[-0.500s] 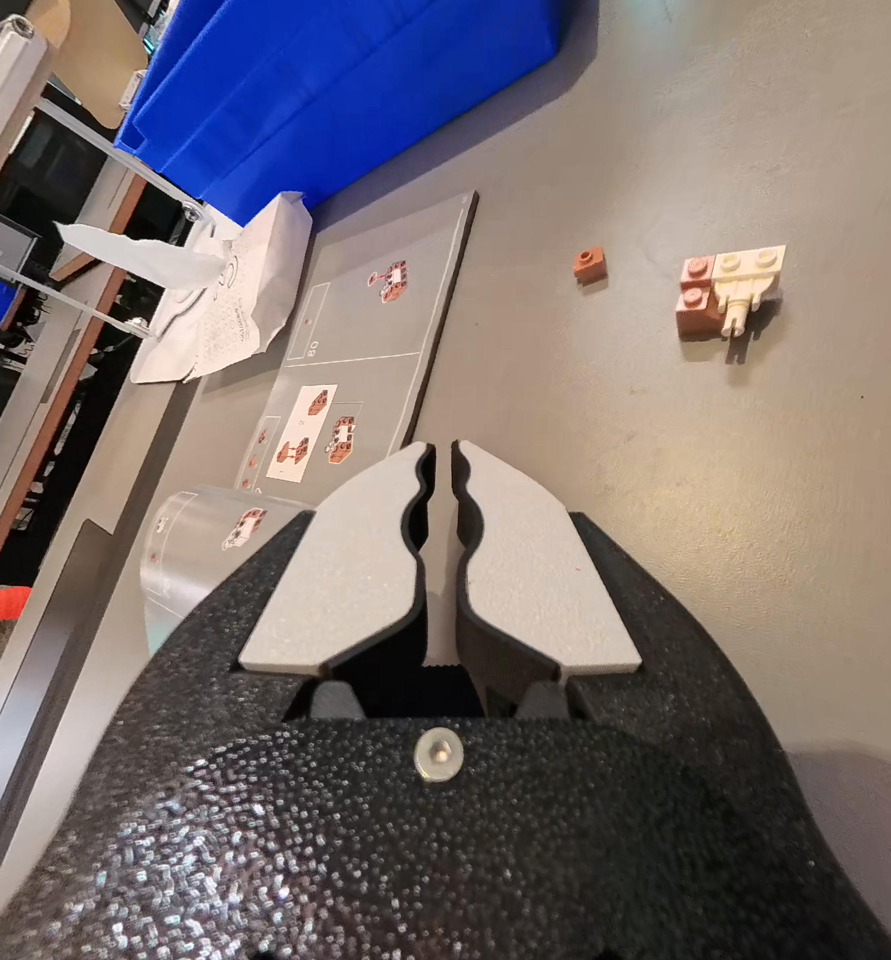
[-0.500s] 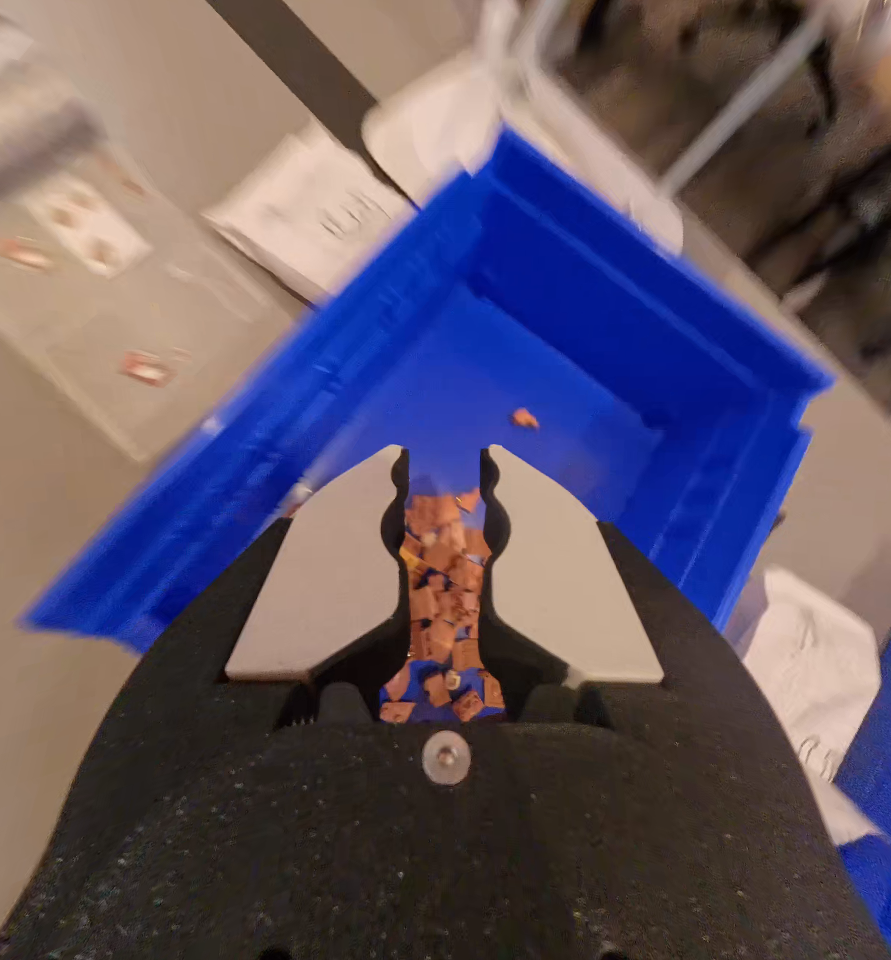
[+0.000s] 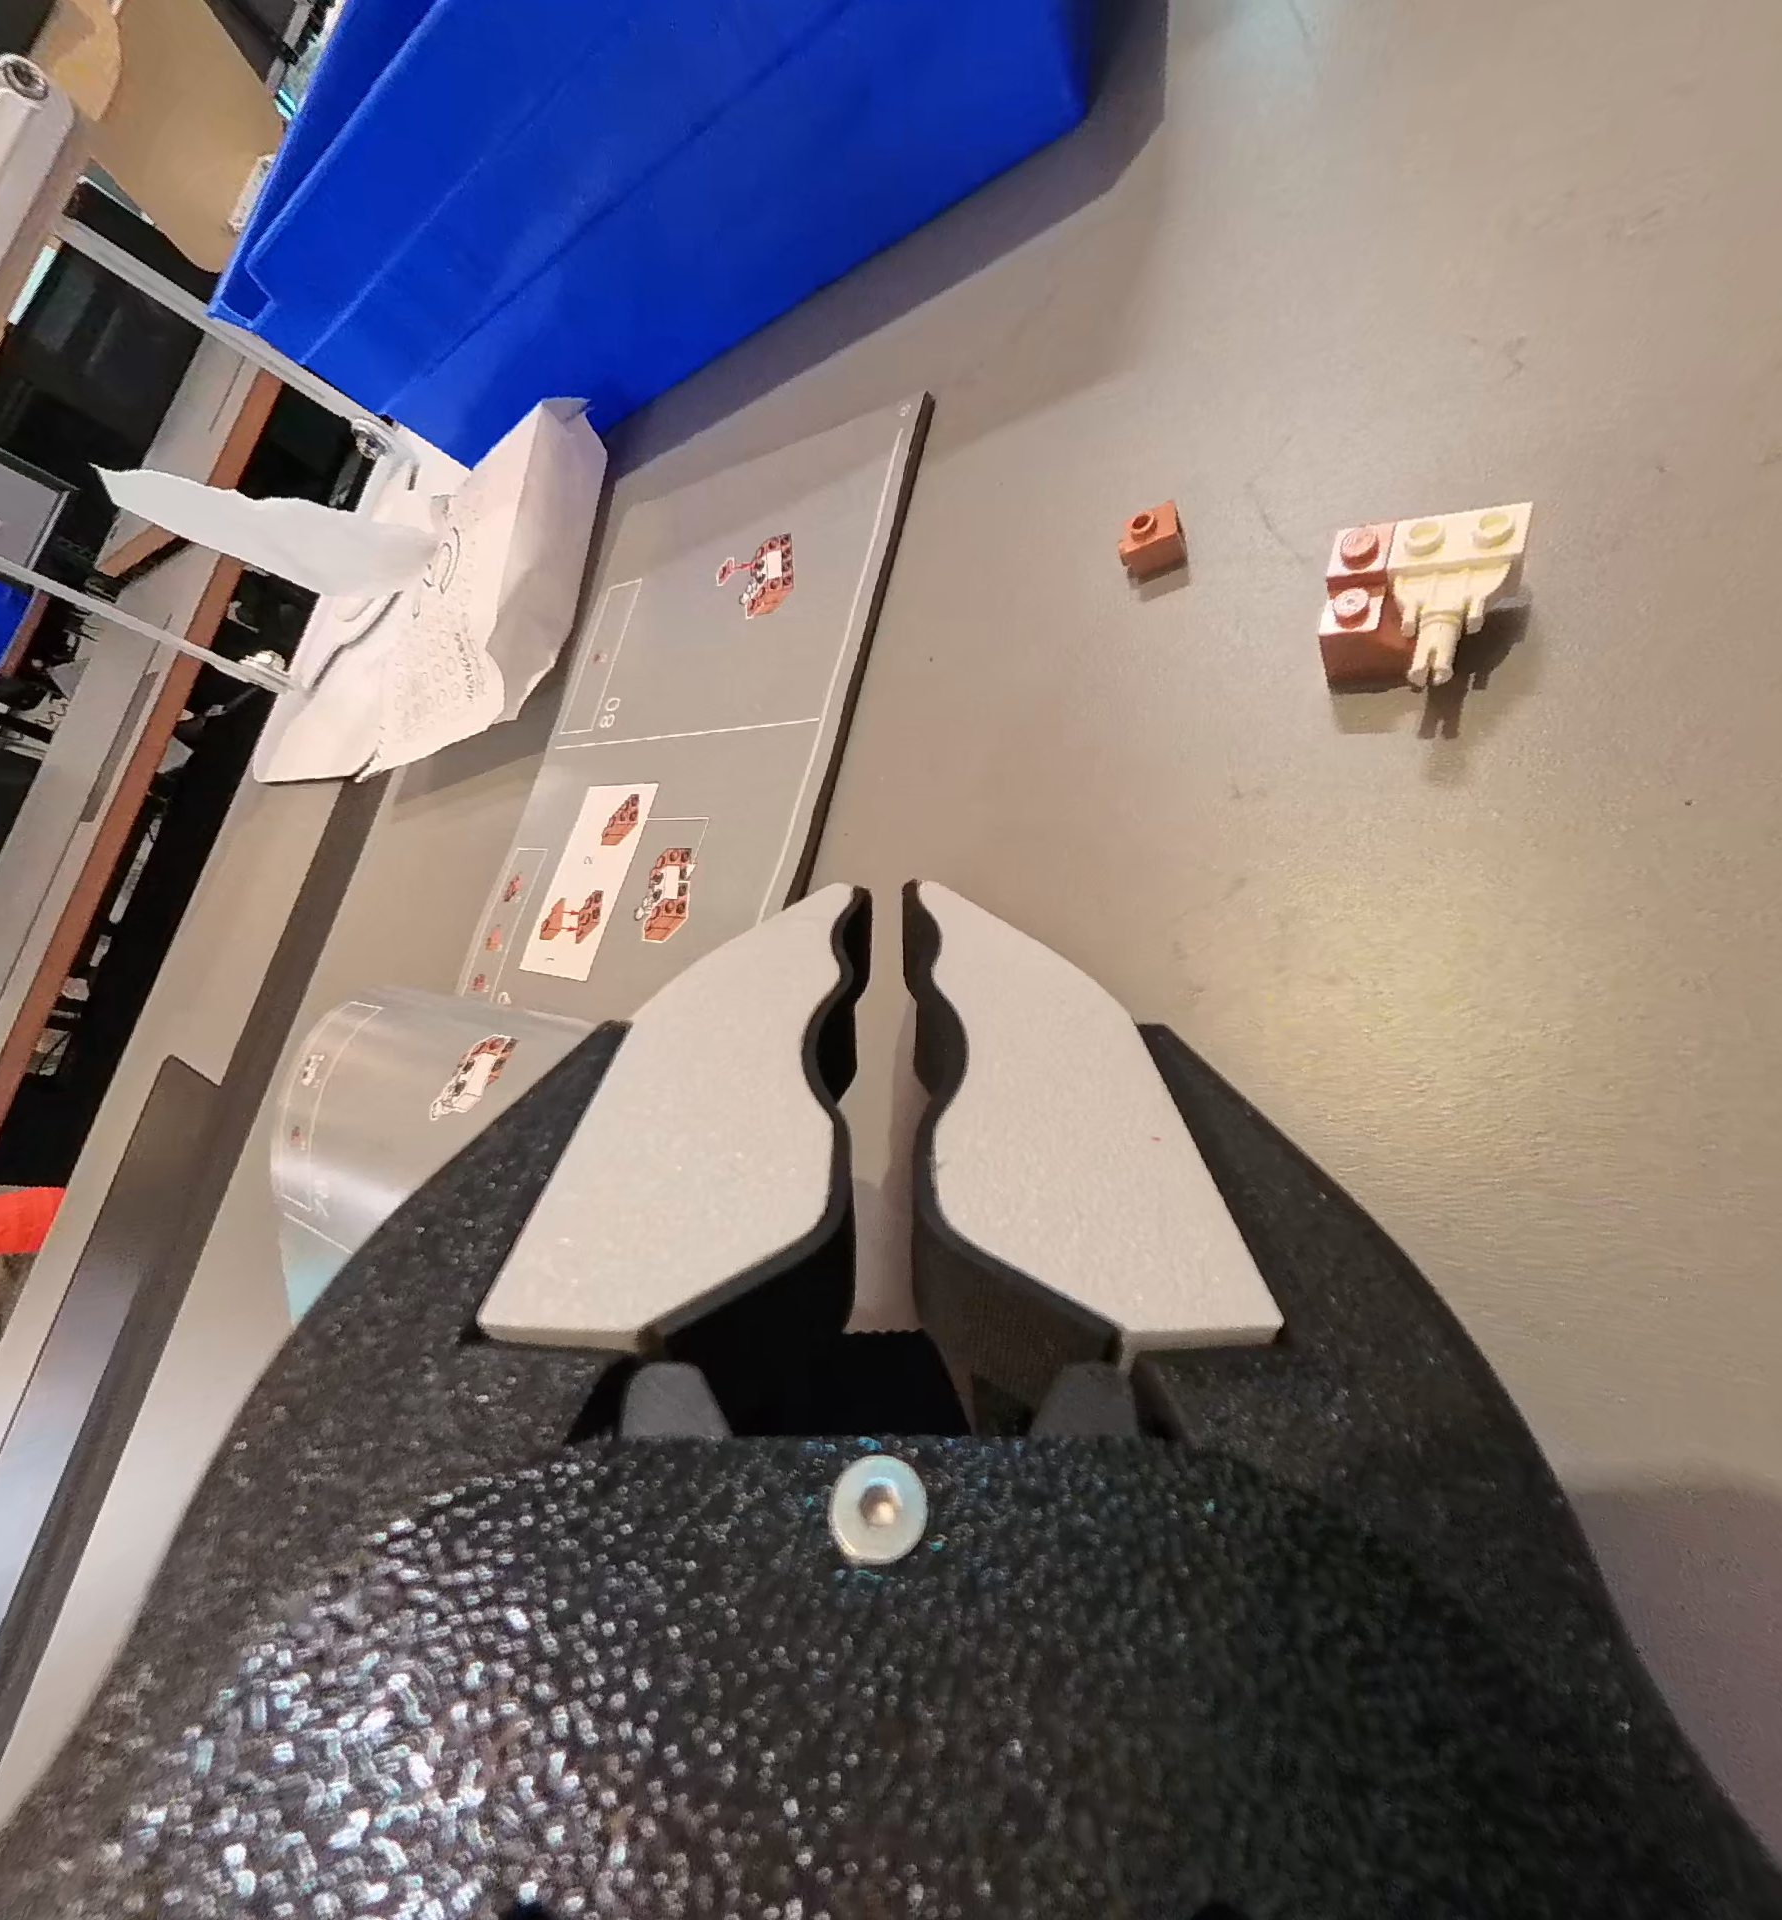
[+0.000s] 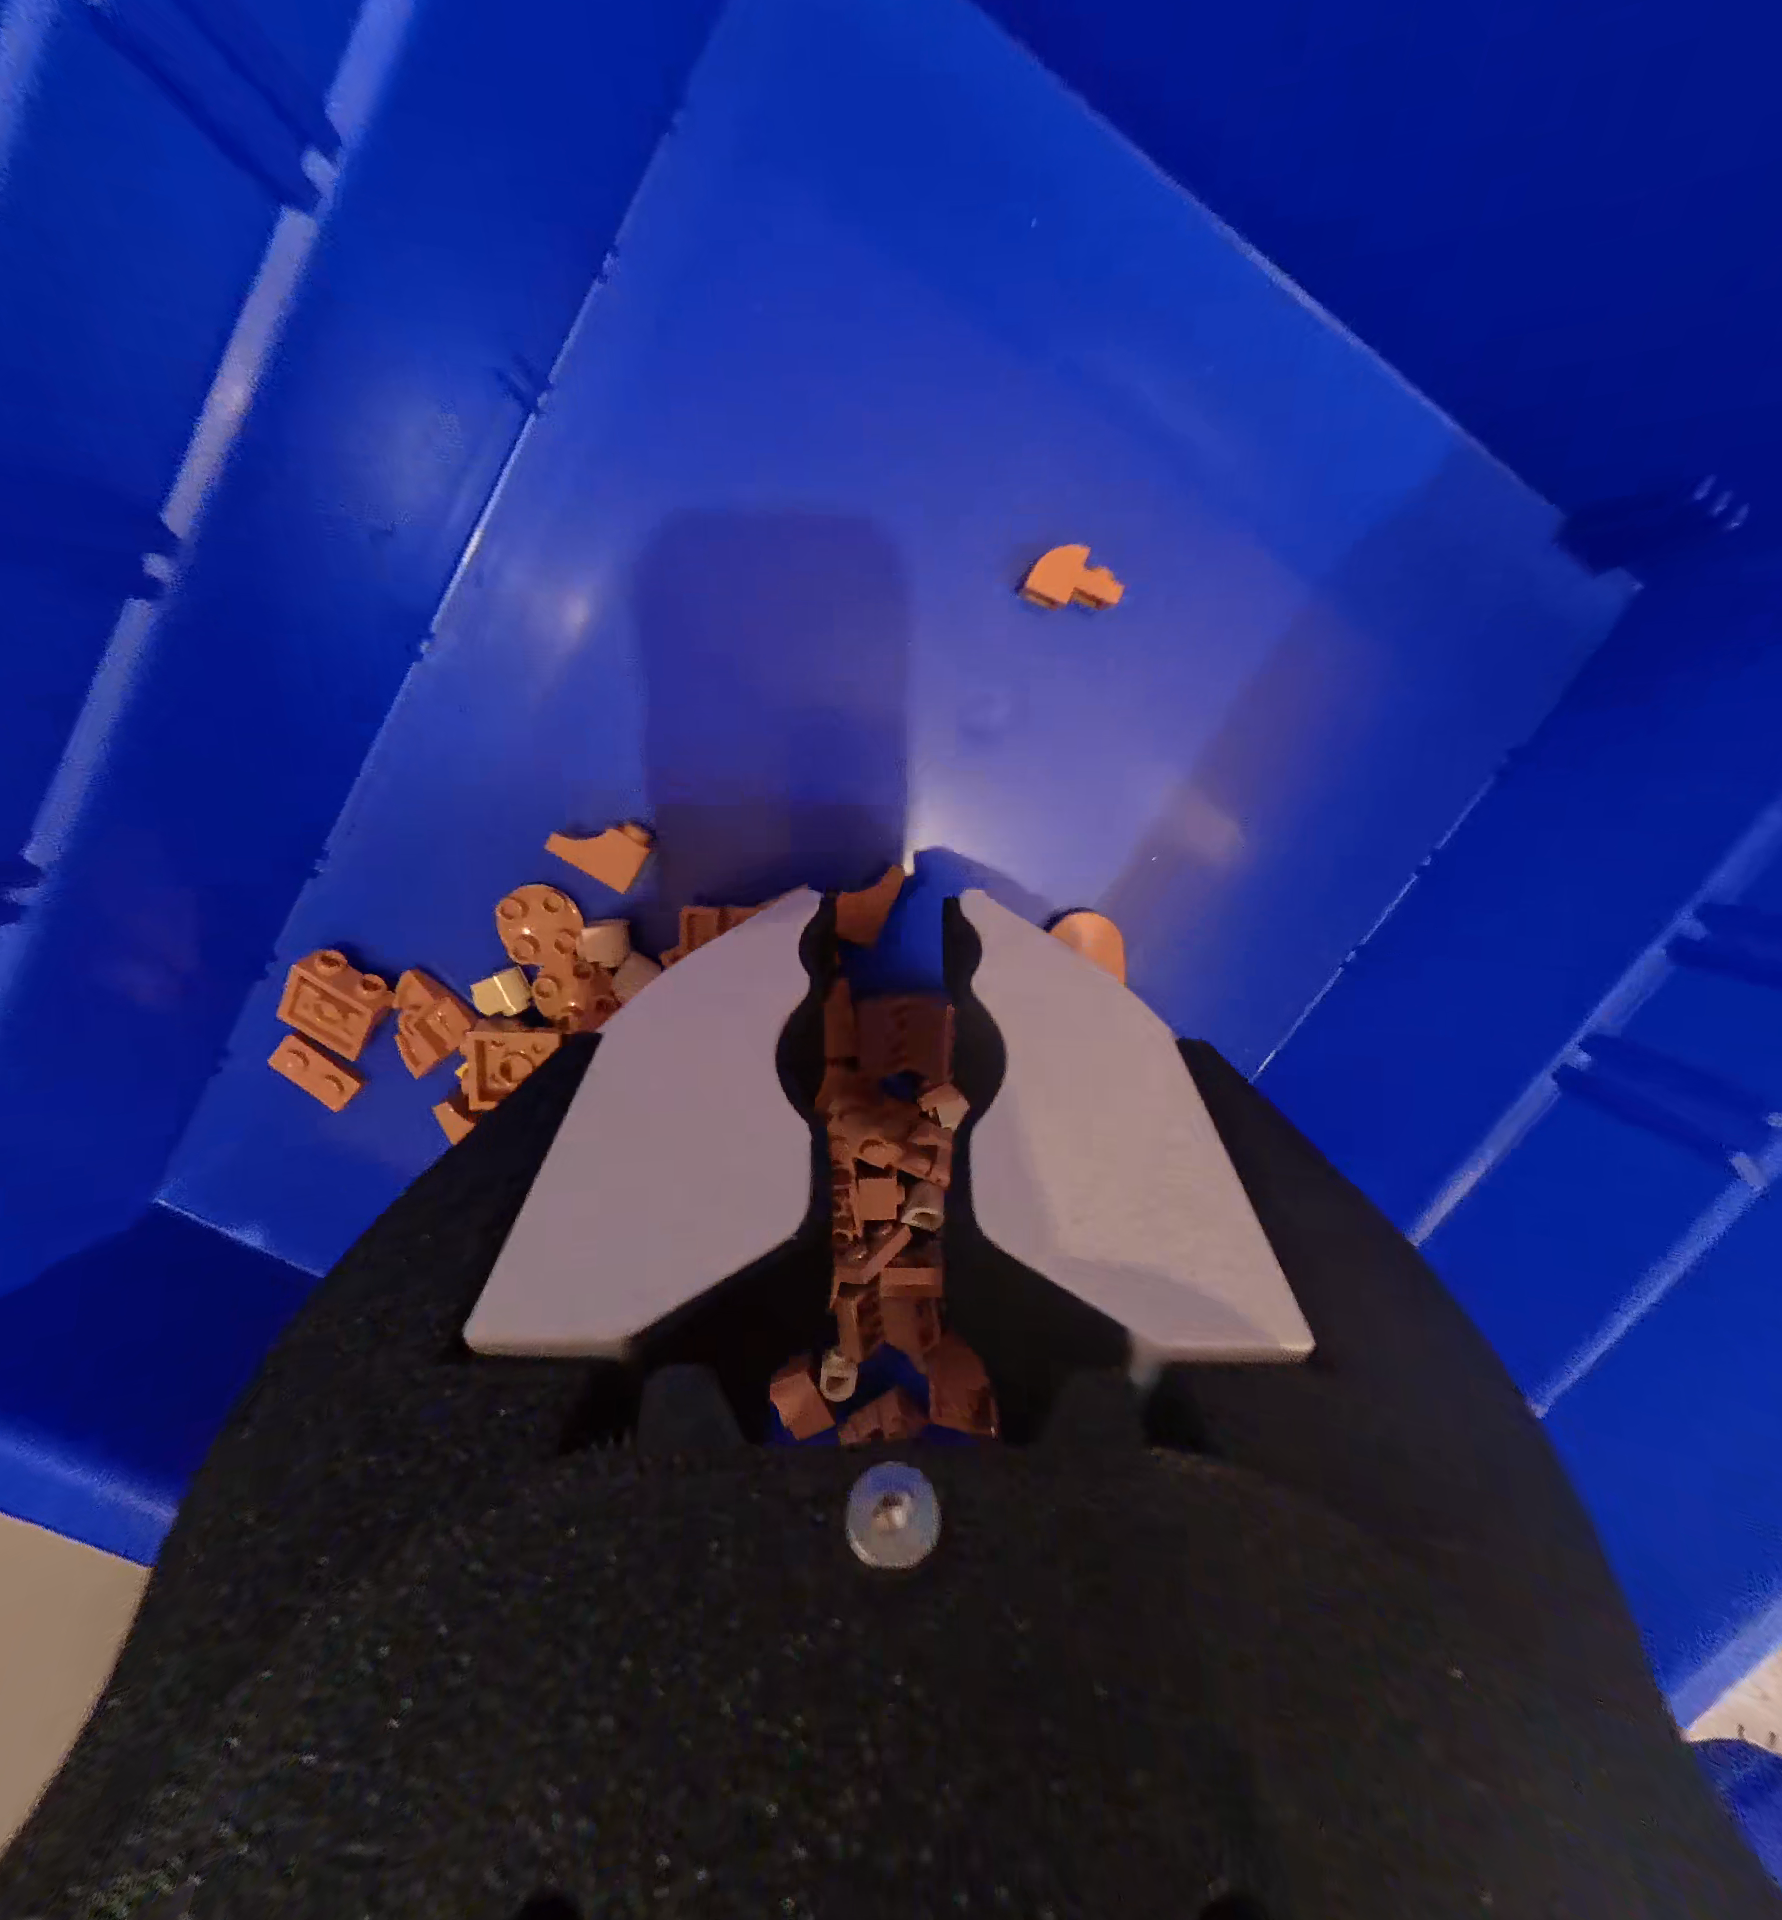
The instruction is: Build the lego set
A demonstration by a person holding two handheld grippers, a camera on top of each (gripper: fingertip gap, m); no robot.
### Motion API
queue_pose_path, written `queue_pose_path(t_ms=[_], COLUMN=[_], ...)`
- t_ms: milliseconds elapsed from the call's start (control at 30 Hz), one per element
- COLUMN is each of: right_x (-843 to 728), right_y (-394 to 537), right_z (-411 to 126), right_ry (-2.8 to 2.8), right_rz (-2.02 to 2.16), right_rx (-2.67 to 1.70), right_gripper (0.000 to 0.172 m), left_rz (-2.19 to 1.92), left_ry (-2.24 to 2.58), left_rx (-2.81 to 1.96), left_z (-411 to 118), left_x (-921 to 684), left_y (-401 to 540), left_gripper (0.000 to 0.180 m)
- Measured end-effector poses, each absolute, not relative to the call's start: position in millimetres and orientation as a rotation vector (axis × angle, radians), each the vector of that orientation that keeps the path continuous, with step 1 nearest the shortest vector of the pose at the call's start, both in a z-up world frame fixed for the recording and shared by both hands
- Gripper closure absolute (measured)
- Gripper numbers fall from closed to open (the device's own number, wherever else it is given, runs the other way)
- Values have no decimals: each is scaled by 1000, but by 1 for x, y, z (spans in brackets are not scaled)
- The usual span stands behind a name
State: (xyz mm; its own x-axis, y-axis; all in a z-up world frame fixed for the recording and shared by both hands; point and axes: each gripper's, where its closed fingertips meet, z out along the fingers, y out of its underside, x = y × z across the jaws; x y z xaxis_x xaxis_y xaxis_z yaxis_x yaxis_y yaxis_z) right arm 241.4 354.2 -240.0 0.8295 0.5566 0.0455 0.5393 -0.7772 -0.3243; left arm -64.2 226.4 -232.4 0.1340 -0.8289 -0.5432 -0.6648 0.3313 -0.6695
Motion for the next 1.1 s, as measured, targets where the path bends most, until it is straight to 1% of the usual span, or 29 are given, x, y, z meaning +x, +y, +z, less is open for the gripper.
queue_pose_path(t_ms=[100, 167, 333, 367, 833, 967, 1067, 1100], right_x=[243, 242, 241, 241, 213, 213, 233, 237], right_y=[350, 349, 351, 351, 316, 315, 334, 338], right_z=[-245, -246, -245, -244, -172, -169, -179, -187], right_ry=[-866, -876, -892, -887, -922, -944, -966, -981], right_rz=[65, 71, 68, 74, 190, 140, -88, -120], right_rx=[-2729, -2729, -2717, -2714, -2472, -2453, -2470, -2508], right_gripper=[155, 164, 166, 172, 172, 172, 171, 167], left_rz=[-199, -192, -189, -187, -170, -163, -165, -167], left_ry=[1589, 1591, 1595, 1596, 1610, 1618, 1616, 1616], left_rx=[-1380, -1374, -1365, -1362, -1336, -1332, -1334, -1334], left_z=[-231, -230, -229, -229, -226, -227, -227, -227], left_x=[-64, -63, -62, -62, -59, -59, -58, -58], left_y=[225, 224, 223, 222, 218, 216, 216, 216], left_gripper=[175, 175, 175, 175, 175, 175, 175, 175])
